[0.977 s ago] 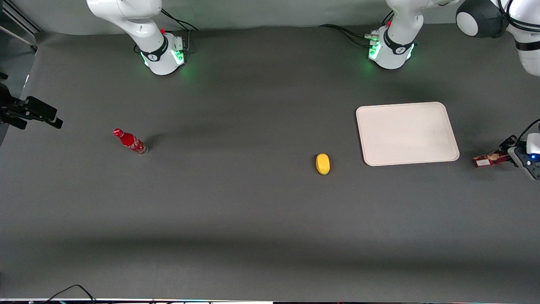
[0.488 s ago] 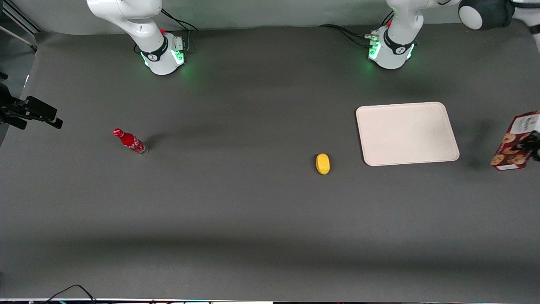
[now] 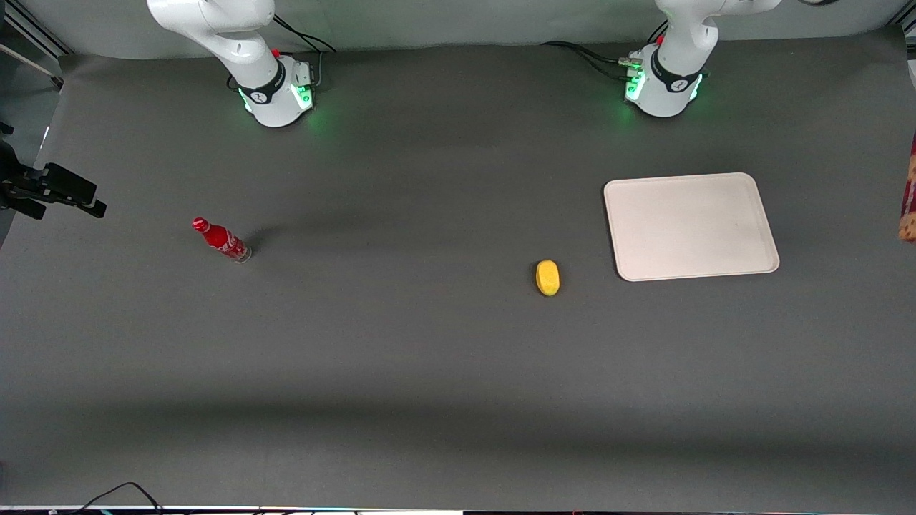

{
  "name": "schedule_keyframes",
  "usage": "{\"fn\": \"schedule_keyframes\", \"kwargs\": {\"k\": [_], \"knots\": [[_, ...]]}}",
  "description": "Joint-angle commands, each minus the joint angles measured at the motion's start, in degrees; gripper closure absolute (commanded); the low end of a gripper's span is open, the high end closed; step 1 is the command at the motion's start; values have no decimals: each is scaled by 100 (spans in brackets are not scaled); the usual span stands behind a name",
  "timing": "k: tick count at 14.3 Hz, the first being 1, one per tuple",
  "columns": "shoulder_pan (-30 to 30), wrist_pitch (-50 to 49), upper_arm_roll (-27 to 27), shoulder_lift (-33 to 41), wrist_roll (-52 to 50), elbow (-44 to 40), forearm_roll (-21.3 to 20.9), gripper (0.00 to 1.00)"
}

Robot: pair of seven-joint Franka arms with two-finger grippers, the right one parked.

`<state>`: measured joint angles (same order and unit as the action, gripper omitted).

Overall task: Place red cookie box on tray
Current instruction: 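Carry the raised cookie box over the white tray's edge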

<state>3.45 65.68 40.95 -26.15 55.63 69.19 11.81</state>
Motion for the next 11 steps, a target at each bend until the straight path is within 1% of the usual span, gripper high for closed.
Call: {"fn": "schedule_keyframes", "kwargs": {"k": [1, 2, 3, 4, 5, 6, 7, 11], "knots": [[129, -486, -830, 933, -1778, 128, -852, 100], [121, -451, -1339, 1284, -2340, 399, -1247, 100], [112, -329, -1805, 1653, -2790, 759, -1538, 100], [103, -84, -2045, 1996, -3168, 1293, -1619, 100], [103, 284, -2125, 2322, -3451, 1899, -1620, 100], [103, 679, -2283, 2612, -3575, 2540, -1620, 100], [86, 1127, -2319, 2806, -3577, 3103, -1620, 100], [68, 2857, -2320, 2748, -3577, 4643, -1620, 100]]}}
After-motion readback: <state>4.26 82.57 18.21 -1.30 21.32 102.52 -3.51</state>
